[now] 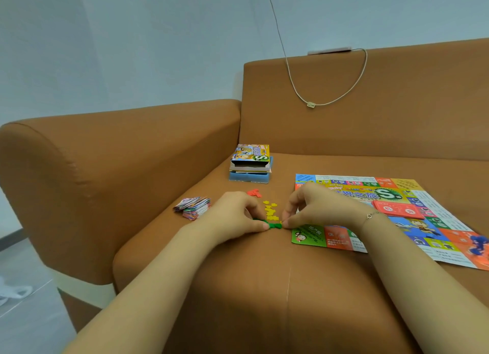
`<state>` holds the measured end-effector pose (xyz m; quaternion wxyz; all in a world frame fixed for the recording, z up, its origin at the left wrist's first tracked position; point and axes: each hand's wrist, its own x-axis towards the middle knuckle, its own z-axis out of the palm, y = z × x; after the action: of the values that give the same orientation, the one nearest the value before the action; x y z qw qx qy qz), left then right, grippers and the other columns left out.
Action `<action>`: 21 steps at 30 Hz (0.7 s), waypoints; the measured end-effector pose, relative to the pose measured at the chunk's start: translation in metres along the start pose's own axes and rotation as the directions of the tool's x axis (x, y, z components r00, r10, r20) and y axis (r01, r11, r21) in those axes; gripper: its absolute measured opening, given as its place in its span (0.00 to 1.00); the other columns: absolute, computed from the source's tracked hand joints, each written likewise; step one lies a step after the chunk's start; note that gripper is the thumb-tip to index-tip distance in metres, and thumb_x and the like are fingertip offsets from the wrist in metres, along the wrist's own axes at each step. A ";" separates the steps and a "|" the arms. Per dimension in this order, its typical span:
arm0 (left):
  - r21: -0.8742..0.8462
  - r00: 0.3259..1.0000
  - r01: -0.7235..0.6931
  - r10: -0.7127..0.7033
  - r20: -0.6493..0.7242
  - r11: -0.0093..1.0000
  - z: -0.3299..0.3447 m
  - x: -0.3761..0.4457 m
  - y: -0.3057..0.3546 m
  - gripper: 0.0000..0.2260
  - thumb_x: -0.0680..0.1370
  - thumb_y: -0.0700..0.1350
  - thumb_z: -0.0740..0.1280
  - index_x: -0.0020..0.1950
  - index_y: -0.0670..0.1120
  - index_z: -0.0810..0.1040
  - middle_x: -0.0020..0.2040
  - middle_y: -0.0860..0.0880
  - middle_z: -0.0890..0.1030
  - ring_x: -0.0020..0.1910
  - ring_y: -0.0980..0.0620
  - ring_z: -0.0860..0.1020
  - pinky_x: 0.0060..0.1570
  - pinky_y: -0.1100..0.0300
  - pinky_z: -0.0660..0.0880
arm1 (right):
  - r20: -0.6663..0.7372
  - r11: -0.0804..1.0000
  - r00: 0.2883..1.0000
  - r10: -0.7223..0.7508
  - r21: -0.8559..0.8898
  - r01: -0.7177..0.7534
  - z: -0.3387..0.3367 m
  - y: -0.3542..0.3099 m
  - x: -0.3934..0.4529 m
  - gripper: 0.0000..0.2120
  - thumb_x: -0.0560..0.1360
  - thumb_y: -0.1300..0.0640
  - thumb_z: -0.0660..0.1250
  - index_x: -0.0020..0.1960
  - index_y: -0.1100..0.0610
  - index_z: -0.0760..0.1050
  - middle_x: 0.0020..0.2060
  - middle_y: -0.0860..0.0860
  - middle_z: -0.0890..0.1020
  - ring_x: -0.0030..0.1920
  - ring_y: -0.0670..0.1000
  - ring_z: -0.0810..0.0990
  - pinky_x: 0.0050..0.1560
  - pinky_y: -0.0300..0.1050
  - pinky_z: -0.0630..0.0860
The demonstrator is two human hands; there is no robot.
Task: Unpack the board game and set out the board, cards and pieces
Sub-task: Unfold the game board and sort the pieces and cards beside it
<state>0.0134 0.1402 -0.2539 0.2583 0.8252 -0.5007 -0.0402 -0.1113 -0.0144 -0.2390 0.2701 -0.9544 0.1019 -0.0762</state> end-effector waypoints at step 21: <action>0.229 0.995 -0.064 0.080 -0.062 0.971 0.013 0.000 0.013 0.13 0.74 0.59 0.68 0.46 0.49 0.78 0.44 0.53 0.78 0.43 0.56 0.75 0.42 0.60 0.72 | -0.078 1.000 0.997 -0.006 -0.024 0.004 0.008 0.001 0.008 0.03 0.70 0.58 0.73 0.39 0.51 0.82 0.28 0.44 0.78 0.26 0.37 0.73 0.28 0.27 0.65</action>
<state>-0.0014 0.1305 -0.2593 0.1814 0.8314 -0.5222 0.0559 -0.1023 -0.0128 -0.2453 0.2543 -0.9541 0.1109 -0.1129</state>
